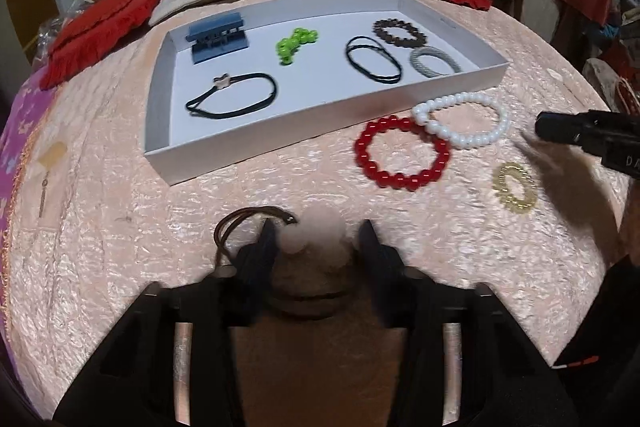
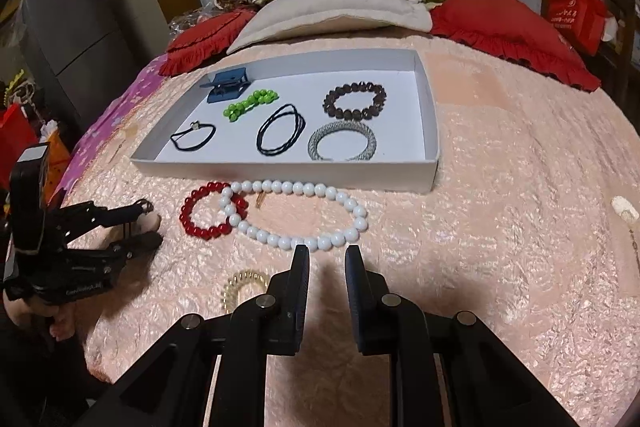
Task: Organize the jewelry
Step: 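Grasp the brown hair tie with pink charm with left gripper while right gripper grasps gold spiral coil, then lift the hair tie with left gripper while right gripper lifts the gold coil toward the tray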
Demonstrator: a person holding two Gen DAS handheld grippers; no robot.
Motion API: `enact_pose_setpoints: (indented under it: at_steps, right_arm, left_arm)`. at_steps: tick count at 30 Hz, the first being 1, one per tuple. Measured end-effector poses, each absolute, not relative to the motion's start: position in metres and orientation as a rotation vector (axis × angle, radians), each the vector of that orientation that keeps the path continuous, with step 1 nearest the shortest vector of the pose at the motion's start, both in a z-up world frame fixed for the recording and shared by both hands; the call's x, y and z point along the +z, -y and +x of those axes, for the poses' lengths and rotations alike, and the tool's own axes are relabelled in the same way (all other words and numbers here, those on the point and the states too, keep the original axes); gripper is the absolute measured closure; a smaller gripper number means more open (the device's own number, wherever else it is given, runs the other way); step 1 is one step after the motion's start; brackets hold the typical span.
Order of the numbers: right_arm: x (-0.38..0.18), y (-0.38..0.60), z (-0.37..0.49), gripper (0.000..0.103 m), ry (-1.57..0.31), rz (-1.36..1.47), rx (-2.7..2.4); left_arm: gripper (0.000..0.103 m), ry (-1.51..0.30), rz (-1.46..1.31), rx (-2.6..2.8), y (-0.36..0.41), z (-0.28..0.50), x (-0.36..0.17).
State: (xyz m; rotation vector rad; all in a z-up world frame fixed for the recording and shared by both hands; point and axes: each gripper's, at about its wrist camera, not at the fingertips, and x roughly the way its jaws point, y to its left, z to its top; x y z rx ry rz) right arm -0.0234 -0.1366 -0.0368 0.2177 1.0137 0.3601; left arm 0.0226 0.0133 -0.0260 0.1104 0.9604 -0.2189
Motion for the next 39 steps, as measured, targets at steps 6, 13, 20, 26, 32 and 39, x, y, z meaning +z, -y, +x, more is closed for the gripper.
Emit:
enact_pose_setpoints:
  at_steps: [6,13,20,26,32,39]
  right_arm:
    - [-0.045,0.113,-0.034,0.086,-1.033,0.152,0.463]
    - [-0.052,0.091,-0.031,0.086,-1.05,0.079,0.482]
    - [-0.051,0.072,-0.04,0.086,-1.004,-0.109,0.477]
    - [-0.051,0.074,-0.041,0.086,-1.004,-0.111,0.476]
    - [-0.051,0.067,-0.042,0.092,-0.986,-0.148,0.472]
    - [-0.032,0.085,-0.04,0.094,-0.927,-0.023,0.448]
  left_arm:
    - [0.066,-0.934,0.103,-0.226,-0.008,0.02,-0.019]
    - [0.066,-0.882,0.044,-0.243,-0.015,0.021,-0.003]
    - [0.066,-0.874,0.022,-0.248,-0.017,0.021,0.001]
    - [0.066,-0.876,0.009,-0.234,-0.019,0.023,0.001]
    - [0.066,-0.882,0.005,-0.23,-0.02,0.024,0.001]
    - [0.066,-0.863,-0.034,-0.23,-0.025,0.024,0.008]
